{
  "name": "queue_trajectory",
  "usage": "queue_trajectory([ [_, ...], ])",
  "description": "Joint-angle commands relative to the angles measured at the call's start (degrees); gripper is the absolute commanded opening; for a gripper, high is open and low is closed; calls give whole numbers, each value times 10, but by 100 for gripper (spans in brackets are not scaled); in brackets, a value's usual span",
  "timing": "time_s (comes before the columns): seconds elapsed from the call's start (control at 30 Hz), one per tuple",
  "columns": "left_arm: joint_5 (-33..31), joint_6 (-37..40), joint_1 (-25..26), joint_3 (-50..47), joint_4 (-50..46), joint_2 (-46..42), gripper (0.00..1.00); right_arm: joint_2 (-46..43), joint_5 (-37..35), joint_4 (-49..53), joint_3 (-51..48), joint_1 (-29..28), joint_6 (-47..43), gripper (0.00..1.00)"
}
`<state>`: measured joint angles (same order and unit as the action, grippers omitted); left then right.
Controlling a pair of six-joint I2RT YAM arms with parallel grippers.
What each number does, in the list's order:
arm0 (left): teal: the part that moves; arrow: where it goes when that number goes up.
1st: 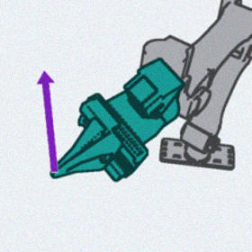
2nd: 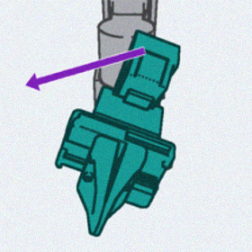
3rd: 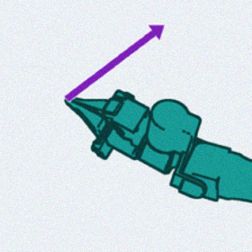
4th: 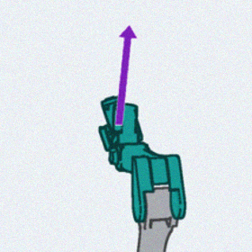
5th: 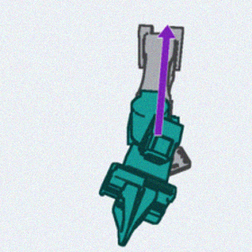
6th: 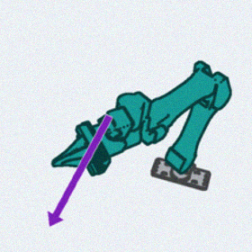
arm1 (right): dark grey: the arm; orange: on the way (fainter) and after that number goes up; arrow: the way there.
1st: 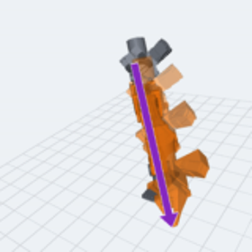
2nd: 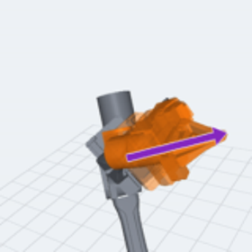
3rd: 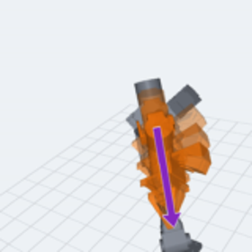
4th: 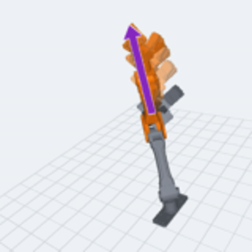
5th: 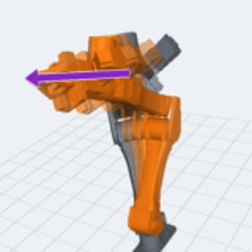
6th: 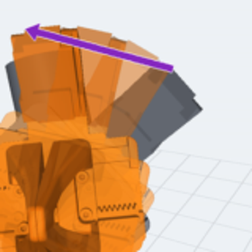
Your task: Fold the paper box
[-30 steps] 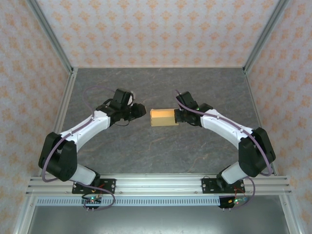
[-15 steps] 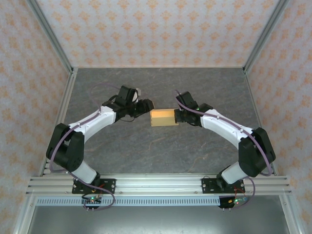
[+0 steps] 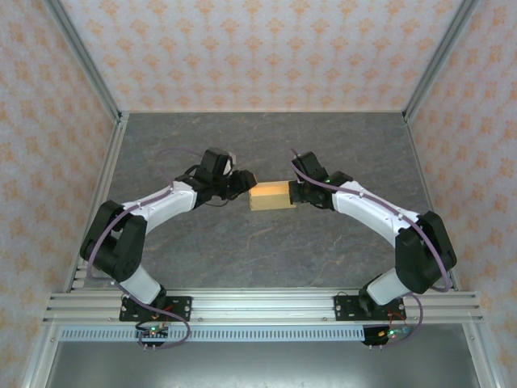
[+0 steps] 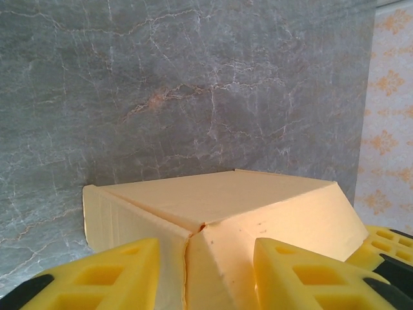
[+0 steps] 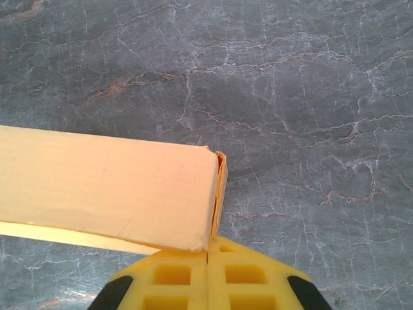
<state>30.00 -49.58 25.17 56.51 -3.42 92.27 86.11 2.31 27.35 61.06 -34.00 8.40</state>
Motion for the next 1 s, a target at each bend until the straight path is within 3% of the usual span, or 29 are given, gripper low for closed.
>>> queue_trajectory([
  [0.0,-9,-21,10,-19,34,4,40,5,-13,14,-12,-2,10,0],
  [0.37,-46,-21,14,-44,38,-3,34,-3,-20,17,-12,-3,9,0],
  [0.97,-49,11,16,-34,7,6,33,-33,-22,32,4,-3,7,26],
])
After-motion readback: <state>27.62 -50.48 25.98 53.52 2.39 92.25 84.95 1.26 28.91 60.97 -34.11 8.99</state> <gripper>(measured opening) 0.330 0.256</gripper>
